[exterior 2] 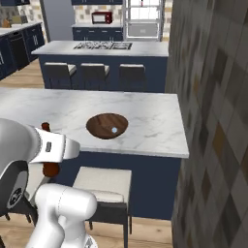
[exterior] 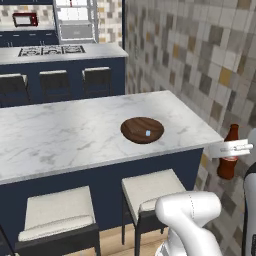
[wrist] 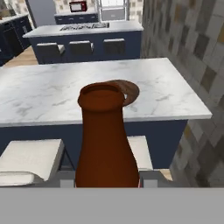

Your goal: Open the fridge, grab two sodas, and place both sodas inside the bowl with ice on the dining counter.

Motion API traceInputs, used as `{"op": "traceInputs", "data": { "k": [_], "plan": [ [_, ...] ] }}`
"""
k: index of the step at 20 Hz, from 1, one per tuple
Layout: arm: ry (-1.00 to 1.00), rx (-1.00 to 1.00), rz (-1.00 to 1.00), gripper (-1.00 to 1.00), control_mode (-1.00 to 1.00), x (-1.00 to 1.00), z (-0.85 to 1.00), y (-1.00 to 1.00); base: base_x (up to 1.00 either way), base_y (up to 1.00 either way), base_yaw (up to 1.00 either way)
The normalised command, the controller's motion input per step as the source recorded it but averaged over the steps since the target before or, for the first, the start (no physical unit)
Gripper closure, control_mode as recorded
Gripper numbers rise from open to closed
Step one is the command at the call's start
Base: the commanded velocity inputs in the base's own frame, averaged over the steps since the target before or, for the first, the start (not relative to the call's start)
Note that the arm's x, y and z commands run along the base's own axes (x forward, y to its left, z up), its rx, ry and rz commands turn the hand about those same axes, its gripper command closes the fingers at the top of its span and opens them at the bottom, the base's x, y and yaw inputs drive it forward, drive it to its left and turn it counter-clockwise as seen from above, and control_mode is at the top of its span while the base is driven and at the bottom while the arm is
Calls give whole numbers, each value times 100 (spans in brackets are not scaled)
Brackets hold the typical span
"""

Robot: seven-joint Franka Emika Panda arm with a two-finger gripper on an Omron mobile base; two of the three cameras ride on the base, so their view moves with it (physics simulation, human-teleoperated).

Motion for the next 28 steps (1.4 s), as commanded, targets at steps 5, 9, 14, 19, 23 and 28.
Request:
{"op": "traceInputs", "data": {
  "k": [5, 9, 14, 19, 23, 28],
  "plan": [
    [9, 0, 15, 100, -100, 40, 0, -10, 56, -14, 27],
    [30, -1, 33, 100, -100, 100, 0, -24, 0, 0, 0],
    [46, -11, 10, 100, -100, 100, 0, 8, 0, 0, 0],
    [31, -23, 12, 100, -100, 100, -29, 3, 0, 0, 0],
    [18, -23, 32, 100, -100, 92, -48, 0, 0, 0, 0],
    [18, -23, 29, 100, -100, 80, -46, 0, 0, 0, 0]
  ]
}}
